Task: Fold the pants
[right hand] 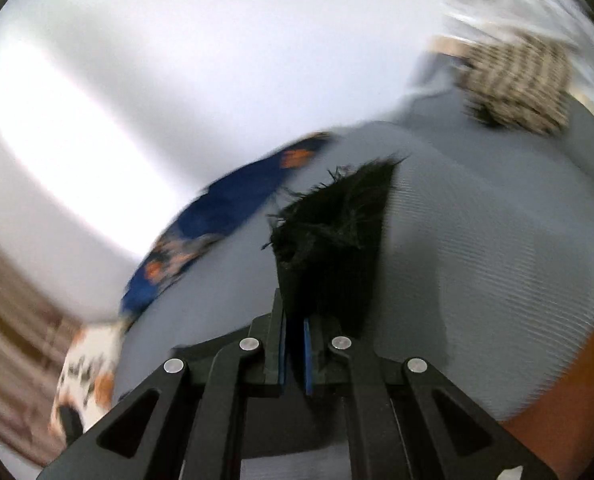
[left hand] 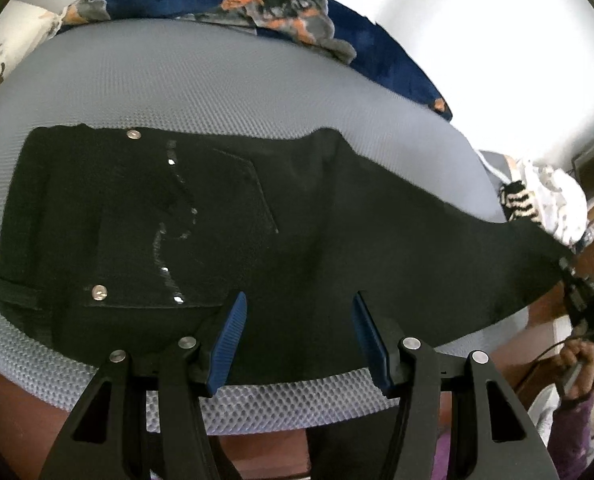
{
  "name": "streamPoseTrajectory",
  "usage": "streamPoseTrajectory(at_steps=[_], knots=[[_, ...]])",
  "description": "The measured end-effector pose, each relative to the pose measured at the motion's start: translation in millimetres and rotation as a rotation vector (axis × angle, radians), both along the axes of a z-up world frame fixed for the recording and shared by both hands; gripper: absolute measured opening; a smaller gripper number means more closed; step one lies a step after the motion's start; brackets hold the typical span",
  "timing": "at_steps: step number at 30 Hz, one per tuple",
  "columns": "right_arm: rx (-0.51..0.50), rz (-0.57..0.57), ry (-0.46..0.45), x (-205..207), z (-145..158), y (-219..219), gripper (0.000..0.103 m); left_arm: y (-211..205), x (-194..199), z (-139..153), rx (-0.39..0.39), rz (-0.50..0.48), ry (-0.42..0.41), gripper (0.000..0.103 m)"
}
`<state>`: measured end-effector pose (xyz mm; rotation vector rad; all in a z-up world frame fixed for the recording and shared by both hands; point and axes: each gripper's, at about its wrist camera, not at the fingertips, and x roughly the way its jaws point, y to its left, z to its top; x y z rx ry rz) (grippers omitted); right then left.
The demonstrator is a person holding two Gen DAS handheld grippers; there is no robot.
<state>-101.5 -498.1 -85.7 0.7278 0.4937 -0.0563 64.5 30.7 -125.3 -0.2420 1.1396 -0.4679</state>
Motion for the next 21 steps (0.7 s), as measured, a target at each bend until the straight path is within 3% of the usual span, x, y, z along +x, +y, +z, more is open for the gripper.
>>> streamPoseTrajectory(at_steps=[3, 7, 11, 15, 17, 21], knots=[[-0.047, 0.177, -0.051, 25.0, 34.2, 71.2, 0.005, 14.4, -1.6, 5.9, -0.020, 0.015, -0.013, 0.056], [-0.021, 0.386, -0.056, 52.5, 34.4, 159.9, 0.006, 33.6, -1.4, 4.4, -0.010, 0.043, -0.027, 0.057], [-0.062, 0.555, 0.056, 83.0, -15.6, 248.0, 0.005, 55.9, 3.8, -12.5, -0.019, 0.088, 0.007, 0.057], [-0.128, 0.628, 0.274, 104.0, -97.2, 299.8, 0.006, 70.8, 6.1, -29.5, -0.057, 0.127, 0.057, 0.057], [-0.149, 0.626, 0.299, 102.1, -108.8, 304.1, 0.006, 75.5, 6.0, -33.7, -0.076, 0.138, 0.075, 0.057], [-0.211, 0.635, 0.263, 98.0, -97.3, 305.1, 0.006, 75.8, 6.9, -38.3, -0.074, 0.134, 0.077, 0.057]])
